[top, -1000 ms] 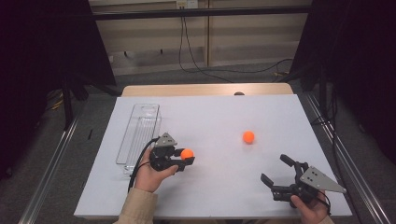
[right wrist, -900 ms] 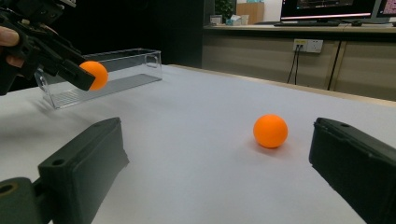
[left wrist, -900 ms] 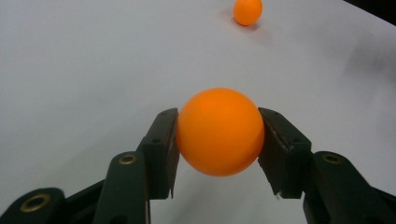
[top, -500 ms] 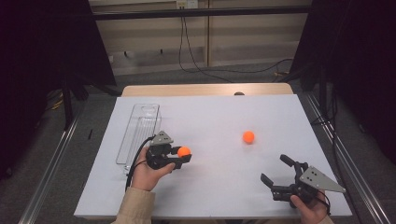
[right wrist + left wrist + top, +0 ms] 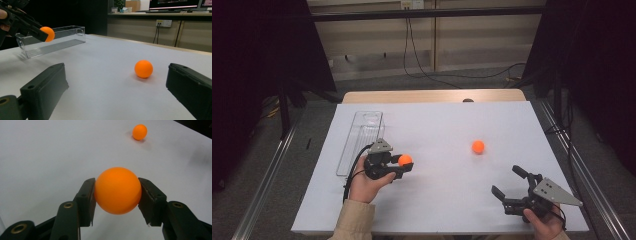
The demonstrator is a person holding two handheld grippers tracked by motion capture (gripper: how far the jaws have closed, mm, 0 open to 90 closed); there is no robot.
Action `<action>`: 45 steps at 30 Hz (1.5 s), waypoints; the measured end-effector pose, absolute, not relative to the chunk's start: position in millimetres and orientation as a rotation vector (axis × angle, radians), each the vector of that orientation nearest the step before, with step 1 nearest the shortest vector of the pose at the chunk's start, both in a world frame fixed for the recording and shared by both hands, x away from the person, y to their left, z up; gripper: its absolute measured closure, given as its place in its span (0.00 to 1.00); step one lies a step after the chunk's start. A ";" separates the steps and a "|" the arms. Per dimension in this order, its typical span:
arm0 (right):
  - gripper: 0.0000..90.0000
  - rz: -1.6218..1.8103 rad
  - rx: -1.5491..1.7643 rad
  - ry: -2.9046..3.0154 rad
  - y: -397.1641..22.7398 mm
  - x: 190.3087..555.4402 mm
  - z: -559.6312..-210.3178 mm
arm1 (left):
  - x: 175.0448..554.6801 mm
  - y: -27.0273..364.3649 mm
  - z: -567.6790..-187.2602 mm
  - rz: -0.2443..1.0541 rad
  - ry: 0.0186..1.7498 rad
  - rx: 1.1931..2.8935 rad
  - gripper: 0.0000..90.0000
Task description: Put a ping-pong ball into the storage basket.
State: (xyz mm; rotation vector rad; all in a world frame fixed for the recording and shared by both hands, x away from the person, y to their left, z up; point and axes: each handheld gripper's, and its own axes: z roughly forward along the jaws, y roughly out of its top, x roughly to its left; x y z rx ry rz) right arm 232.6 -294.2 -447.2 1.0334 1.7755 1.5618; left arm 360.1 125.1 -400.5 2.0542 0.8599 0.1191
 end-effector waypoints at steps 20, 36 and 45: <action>0.02 1.565 1.035 1.769 -294.5 232.5 -446.9 | 364.0 137.3 -393.3 0.137 0.901 2.024 0.56; 0.02 1.566 1.034 1.771 -294.4 232.4 -446.8 | 366.8 147.0 -388.8 0.159 0.934 2.008 0.56; 0.03 1.566 1.032 1.770 -294.7 232.4 -446.7 | 367.2 151.1 -386.5 0.177 0.941 2.002 0.56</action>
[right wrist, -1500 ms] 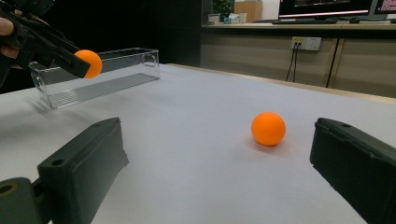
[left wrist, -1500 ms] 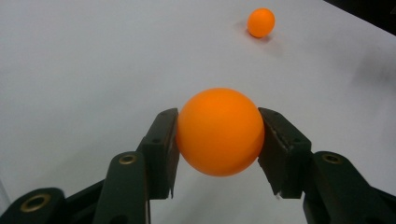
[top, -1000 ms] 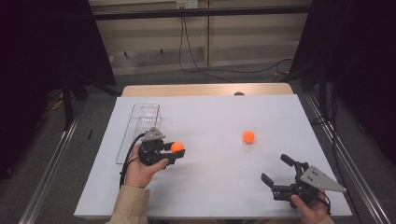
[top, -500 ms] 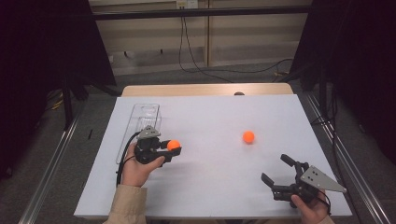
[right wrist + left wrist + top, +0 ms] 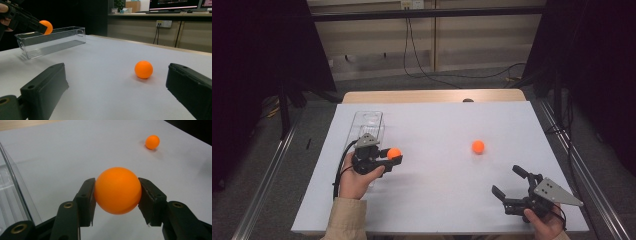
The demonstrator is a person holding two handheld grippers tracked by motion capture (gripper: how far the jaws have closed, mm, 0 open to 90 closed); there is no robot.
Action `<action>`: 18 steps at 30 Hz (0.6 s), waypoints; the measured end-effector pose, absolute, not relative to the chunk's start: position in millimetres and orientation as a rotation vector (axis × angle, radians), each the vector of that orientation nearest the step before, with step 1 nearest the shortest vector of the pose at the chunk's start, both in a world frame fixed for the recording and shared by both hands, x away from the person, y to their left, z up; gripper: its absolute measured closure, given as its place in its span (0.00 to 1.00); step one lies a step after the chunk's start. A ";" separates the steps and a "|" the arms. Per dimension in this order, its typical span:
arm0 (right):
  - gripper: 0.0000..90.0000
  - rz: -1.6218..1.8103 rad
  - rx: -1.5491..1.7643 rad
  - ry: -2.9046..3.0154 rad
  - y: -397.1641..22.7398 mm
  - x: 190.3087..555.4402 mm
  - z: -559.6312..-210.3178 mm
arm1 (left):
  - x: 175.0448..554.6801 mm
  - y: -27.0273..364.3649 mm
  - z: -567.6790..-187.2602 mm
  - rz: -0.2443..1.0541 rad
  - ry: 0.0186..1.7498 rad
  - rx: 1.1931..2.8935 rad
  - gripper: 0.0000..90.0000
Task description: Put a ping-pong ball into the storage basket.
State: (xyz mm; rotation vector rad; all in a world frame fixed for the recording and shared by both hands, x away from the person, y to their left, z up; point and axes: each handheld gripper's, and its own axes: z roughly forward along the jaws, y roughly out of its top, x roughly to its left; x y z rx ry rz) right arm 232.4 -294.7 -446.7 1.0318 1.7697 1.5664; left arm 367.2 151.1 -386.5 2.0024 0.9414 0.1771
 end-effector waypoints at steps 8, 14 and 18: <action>0.03 1.568 1.031 1.771 -294.6 232.4 -446.7 | 368.0 154.3 -386.1 0.190 0.951 2.001 0.56; 0.03 1.569 1.031 1.769 -294.8 232.3 -446.5 | 367.7 157.7 -384.3 0.197 0.962 1.997 0.56; 0.03 1.568 1.030 1.769 -294.8 232.3 -446.4 | 367.9 160.0 -383.6 0.201 0.967 1.995 0.56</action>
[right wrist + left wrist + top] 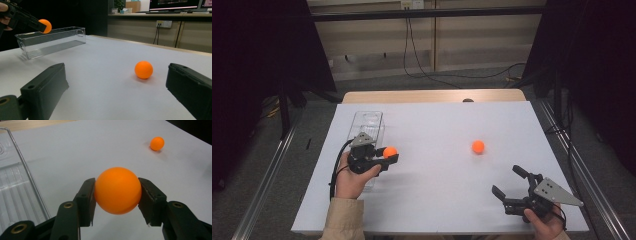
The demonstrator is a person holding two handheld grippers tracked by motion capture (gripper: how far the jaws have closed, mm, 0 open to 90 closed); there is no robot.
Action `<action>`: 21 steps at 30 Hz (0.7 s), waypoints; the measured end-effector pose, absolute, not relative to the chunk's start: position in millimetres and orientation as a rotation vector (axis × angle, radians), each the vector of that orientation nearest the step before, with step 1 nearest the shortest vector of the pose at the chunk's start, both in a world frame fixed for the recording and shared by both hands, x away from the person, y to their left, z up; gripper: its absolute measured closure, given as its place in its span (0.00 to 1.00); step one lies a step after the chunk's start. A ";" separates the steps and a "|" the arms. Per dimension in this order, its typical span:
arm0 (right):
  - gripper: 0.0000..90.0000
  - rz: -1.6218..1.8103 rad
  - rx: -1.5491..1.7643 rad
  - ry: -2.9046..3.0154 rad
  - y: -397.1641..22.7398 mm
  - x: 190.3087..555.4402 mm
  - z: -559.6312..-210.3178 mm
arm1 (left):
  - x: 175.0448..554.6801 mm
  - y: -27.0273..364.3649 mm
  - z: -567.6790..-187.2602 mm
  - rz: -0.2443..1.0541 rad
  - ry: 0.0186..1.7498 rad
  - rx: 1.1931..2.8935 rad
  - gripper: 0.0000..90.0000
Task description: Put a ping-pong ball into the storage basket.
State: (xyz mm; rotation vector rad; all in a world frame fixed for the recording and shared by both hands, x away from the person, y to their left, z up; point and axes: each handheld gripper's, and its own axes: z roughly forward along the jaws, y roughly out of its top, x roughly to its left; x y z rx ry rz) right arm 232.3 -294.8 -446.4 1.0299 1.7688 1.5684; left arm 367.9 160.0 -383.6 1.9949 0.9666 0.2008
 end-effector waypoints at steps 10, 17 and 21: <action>0.03 1.570 1.028 1.769 -294.7 232.3 -446.4 | 368.2 165.8 -381.9 0.212 0.985 1.980 0.56; 0.03 1.571 1.028 1.769 -294.7 232.2 -446.3 | 368.5 168.7 -382.2 0.219 0.997 1.975 0.57; 0.03 1.572 1.028 1.767 -294.9 232.2 -446.1 | 368.2 170.3 -381.5 0.227 1.005 1.972 0.56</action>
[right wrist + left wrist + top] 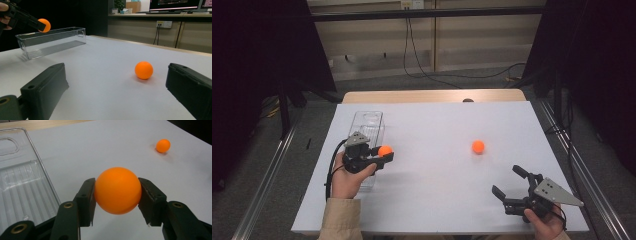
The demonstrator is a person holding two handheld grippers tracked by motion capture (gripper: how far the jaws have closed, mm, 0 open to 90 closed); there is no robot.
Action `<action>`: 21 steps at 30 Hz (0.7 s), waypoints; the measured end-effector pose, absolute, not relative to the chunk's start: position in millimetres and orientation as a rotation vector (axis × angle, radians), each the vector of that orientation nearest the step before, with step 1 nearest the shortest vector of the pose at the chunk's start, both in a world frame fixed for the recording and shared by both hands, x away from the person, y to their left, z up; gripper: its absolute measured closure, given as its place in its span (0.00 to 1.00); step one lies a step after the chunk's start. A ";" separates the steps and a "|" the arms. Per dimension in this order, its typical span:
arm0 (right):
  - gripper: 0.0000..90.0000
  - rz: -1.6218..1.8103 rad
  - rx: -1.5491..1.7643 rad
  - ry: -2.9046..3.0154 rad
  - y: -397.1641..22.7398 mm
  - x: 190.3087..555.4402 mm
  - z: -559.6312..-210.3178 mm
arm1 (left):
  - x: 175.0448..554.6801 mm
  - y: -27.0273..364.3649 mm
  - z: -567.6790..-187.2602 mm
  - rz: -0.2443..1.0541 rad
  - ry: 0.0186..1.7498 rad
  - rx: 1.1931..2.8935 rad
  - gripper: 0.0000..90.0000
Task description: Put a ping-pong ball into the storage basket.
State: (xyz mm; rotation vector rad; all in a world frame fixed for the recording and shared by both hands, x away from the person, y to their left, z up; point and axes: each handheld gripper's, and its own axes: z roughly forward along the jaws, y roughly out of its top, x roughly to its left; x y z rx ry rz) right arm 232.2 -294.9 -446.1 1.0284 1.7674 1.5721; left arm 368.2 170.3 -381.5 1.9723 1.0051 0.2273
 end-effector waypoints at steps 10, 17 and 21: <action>0.03 1.570 1.025 1.770 -294.5 232.2 -446.2 | 368.6 175.8 -379.7 0.245 1.020 1.960 0.56; 0.03 1.570 1.026 1.770 -294.3 232.1 -446.2 | 369.4 181.9 -379.7 0.259 1.037 1.955 0.56; 0.03 1.571 1.025 1.769 -294.3 232.0 -446.1 | 369.6 184.1 -379.6 0.268 1.047 1.955 0.56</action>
